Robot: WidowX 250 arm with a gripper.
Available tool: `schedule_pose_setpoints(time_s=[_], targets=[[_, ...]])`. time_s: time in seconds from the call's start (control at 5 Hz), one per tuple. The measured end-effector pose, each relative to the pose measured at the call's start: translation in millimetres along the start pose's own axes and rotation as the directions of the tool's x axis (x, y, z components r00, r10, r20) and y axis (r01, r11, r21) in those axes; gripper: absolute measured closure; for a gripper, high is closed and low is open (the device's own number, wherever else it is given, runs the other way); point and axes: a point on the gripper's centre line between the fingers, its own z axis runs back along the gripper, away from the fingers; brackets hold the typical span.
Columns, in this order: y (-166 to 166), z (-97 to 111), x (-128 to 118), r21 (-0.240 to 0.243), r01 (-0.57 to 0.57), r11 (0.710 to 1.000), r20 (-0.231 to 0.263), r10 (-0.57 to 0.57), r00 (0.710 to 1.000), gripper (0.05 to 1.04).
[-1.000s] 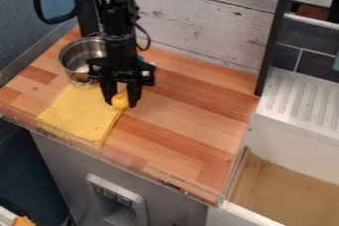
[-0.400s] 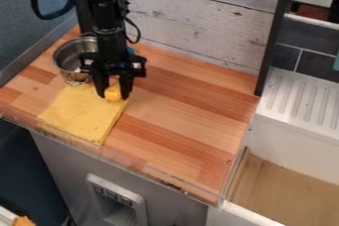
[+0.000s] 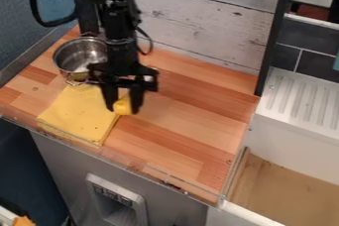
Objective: Move the knife into right side of the towel
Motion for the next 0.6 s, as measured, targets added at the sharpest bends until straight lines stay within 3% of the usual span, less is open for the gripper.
schedule_pose_setpoints(time_s=[0.4, 0.6], targets=[[-26, -16, -24, 0.009, 0.095, 0.995, -0.035, -0.095, 0.995, 0.562], [-21, -25, -26, 0.040, 0.082, 0.996, -0.039, -0.080, 0.996, 0.562]])
